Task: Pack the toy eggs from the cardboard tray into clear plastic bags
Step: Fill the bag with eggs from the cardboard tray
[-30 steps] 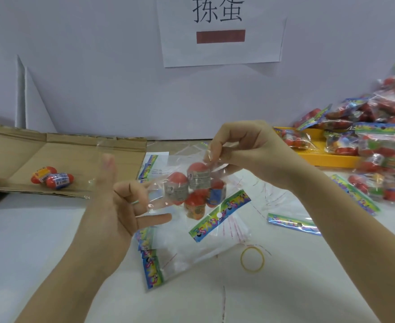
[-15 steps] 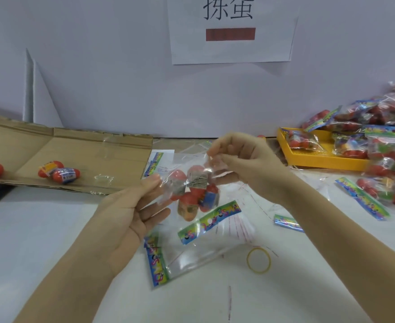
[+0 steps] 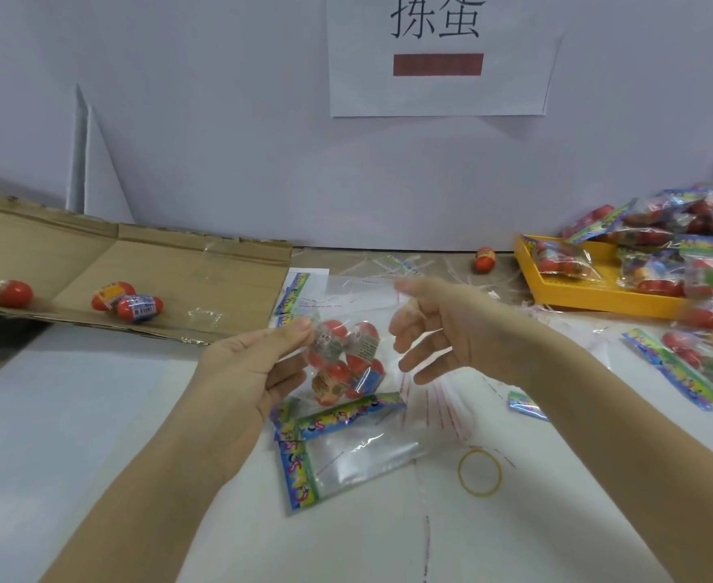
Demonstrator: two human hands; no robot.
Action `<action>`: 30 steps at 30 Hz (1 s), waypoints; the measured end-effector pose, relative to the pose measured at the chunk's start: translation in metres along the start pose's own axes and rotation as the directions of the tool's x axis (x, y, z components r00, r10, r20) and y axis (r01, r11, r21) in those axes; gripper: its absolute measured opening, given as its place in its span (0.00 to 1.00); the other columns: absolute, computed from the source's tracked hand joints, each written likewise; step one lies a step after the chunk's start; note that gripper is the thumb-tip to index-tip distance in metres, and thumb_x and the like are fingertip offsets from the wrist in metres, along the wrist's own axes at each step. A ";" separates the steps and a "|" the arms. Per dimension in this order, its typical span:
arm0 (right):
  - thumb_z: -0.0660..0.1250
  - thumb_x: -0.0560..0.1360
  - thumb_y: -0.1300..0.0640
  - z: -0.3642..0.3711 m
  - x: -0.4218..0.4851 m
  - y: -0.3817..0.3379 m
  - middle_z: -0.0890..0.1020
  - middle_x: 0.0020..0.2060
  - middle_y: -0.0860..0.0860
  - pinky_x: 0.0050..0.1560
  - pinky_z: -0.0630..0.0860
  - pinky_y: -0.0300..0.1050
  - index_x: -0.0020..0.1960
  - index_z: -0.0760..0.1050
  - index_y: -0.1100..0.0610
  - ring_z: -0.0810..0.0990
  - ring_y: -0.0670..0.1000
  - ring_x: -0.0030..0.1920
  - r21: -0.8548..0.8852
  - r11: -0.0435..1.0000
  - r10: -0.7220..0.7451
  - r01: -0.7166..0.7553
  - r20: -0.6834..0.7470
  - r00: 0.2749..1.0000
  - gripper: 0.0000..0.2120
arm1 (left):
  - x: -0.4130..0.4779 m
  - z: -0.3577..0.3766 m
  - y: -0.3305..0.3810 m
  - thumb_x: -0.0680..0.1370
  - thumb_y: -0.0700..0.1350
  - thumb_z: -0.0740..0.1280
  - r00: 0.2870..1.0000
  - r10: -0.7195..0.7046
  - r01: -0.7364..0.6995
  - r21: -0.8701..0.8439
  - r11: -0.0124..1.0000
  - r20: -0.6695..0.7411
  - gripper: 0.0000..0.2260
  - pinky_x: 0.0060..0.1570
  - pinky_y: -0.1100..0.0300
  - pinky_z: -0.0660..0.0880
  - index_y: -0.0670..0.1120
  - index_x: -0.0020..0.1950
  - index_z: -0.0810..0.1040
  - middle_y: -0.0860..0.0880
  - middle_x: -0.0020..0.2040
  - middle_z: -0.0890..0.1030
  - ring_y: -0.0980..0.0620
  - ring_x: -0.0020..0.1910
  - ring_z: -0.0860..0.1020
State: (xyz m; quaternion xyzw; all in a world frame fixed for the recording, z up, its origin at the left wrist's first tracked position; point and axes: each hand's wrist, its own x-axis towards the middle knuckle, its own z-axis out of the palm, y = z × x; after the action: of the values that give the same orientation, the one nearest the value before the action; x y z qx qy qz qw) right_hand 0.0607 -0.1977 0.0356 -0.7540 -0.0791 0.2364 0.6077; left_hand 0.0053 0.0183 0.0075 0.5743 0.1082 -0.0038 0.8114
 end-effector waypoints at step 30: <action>0.75 0.64 0.59 0.001 0.012 0.025 0.85 0.39 0.57 0.42 0.81 0.43 0.39 0.85 0.60 0.84 0.52 0.39 0.110 0.993 -0.051 0.033 0.168 0.984 0.06 | 0.011 -0.011 -0.005 0.64 0.42 0.72 0.998 -0.031 0.030 0.017 0.999 0.047 0.07 0.36 0.66 0.80 0.39 0.38 0.82 0.44 0.38 0.85 0.52 0.36 0.83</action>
State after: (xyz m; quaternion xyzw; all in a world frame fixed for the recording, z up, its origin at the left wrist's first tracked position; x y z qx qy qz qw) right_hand 0.0669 -0.1980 0.0087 -0.6957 -0.1342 0.2912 0.6429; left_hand 0.0137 0.0283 -0.0030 0.5790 0.0975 -0.0307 0.8089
